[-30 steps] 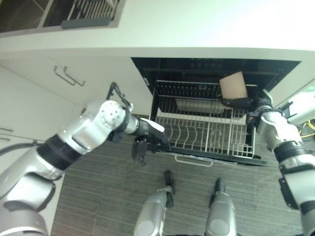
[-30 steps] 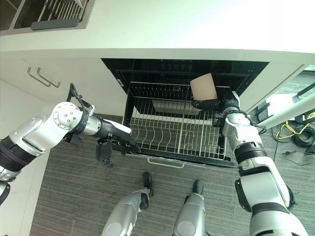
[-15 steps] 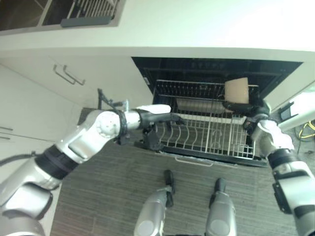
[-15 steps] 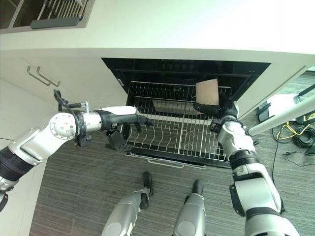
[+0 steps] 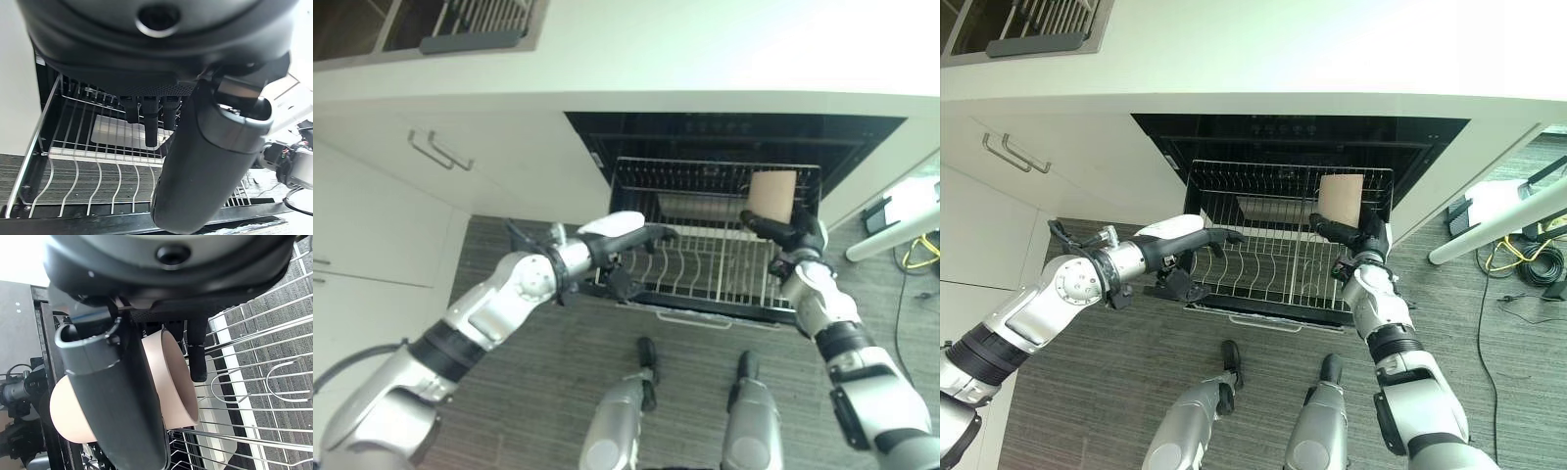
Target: Place the dishes in the dishwasher.
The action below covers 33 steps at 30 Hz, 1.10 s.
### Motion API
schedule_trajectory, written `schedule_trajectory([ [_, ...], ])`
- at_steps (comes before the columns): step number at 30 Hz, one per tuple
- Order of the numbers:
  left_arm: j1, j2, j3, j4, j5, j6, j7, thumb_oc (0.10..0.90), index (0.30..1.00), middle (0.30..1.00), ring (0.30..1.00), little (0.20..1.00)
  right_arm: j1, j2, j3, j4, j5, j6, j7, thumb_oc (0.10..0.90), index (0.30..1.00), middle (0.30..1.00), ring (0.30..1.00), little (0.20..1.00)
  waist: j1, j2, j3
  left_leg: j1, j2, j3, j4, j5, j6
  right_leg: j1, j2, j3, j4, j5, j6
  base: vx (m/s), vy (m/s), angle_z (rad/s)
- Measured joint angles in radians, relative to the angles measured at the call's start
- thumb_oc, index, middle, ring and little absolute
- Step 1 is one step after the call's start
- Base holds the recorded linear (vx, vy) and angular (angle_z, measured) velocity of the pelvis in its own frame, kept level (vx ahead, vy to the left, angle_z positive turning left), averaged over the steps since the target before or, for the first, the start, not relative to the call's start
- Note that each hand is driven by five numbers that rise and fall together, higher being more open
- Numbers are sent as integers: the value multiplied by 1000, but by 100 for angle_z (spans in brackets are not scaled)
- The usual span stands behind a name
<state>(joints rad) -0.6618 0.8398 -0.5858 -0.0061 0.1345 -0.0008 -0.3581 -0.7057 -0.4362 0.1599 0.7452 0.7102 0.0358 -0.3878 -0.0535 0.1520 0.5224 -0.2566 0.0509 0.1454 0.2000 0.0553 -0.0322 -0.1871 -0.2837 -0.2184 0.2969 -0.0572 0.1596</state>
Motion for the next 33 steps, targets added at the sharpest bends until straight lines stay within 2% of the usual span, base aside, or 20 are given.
schedule_trajectory([
  [11,0,2,0,-3,0,24,1,800,900,900,900,900,18,56,-7,-5,-6,-66,-85,800,900,900,900,900,0,0,0,4,-1,11,0,1,1,-5,-2,14,2,5,0,4,16,-2],
  [13,0,2,0,-4,0,26,1,800,900,900,900,900,25,72,-4,-8,-46,-76,-119,800,900,900,900,900,-1,0,0,6,-1,13,0,1,1,-4,-2,15,3,5,0,6,34,-3],
  [18,20,2,0,-21,0,46,25,800,900,900,900,900,94,77,45,-83,-270,-44,-281,800,900,900,900,900,-4,2,-1,15,-3,20,-8,2,3,-4,-5,19,4,5,1,5,64,-2],
  [21,51,2,2,-33,0,47,38,800,900,900,900,900,127,74,54,-80,-411,28,-393,800,900,900,900,900,-5,8,-5,15,-5,23,-14,3,4,-6,-8,20,1,6,2,3,56,-1],
  [22,71,2,2,-33,0,46,41,800,900,900,900,900,129,75,78,-113,-464,72,-437,800,900,900,900,900,-9,13,-8,15,-6,24,-15,3,4,-7,-8,20,0,6,2,6,93,-3],
  [24,90,1,5,-34,3,46,42,800,900,900,900,900,142,75,81,-120,-513,83,-459,800,900,900,900,900,-9,13,-9,16,-7,26,-16,3,4,-9,-10,20,0,6,2,7,79,-2],
  [26,152,-2,42,-51,31,46,46,800,900,900,900,900,197,71,80,-218,-581,93,-495,800,900,900,900,900,-17,14,-9,17,-9,30,-19,2,5,-10,-13,23,0,5,3,-3,36,-3],
  [30,168,-2,43,-50,37,48,46,800,900,900,900,900,233,68,77,-227,-602,78,-515,800,900,900,900,900,-26,14,-9,27,-6,41,-20,3,5,-12,-11,35,5,5,3,-11,25,-8],
  [33,168,-4,43,-57,37,47,46,800,900,900,900,900,238,62,61,-228,-588,56,-512,800,900,900,900,900,-38,28,-18,31,-3,45,-28,4,7,-13,-11,40,4,6,4,-11,14,-5],
])
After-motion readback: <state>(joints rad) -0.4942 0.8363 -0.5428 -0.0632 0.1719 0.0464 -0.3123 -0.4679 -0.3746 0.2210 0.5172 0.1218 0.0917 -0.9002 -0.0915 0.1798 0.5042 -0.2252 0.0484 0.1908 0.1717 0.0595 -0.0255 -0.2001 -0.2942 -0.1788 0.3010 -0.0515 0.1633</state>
